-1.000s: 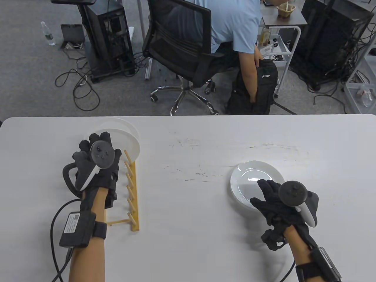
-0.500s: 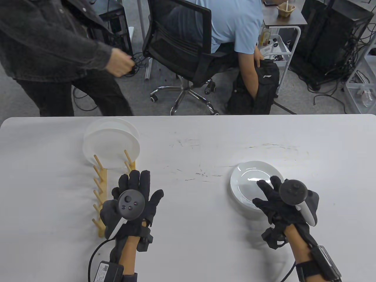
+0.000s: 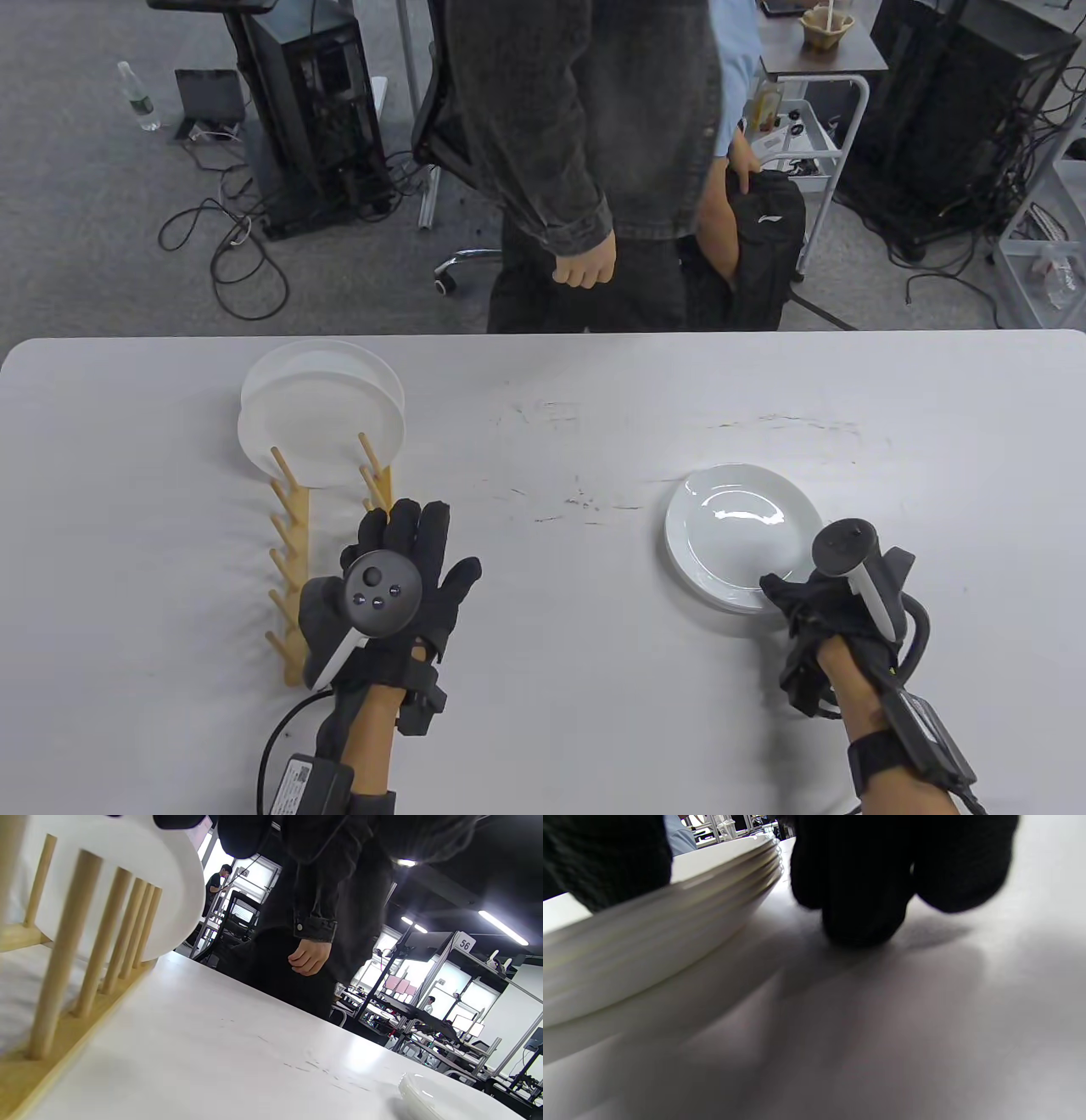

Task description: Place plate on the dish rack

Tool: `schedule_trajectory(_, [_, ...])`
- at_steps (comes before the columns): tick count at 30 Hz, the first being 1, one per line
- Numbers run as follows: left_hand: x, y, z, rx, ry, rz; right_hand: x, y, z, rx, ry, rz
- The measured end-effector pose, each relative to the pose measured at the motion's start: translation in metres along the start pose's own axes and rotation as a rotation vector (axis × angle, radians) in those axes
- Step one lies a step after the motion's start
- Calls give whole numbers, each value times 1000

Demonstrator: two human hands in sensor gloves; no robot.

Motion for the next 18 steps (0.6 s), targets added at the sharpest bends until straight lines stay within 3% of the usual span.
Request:
schedule_trajectory(8, [-2,-7,-1,-4,1,39,-9,-6,25,-360,57,18])
schedule_trajectory(14, [-3,-10,-1,-8,-1,60,-2,-30,29,-356,76,131])
schedule_trajectory(18, [-3,-11,-2,-10,-7,67,6,-52,35,-445,63,192])
Point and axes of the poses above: the tracker on the back of each hand, its own z axis roughly to the little-finger side, its own x axis roughly from the fingertips to the wrist, y = z × x, the point moved 1 cm from there along -x, roughly from the wrist to the fingertips, and after that the axes turned 3 degrees about -y, right-handed, at the moved point
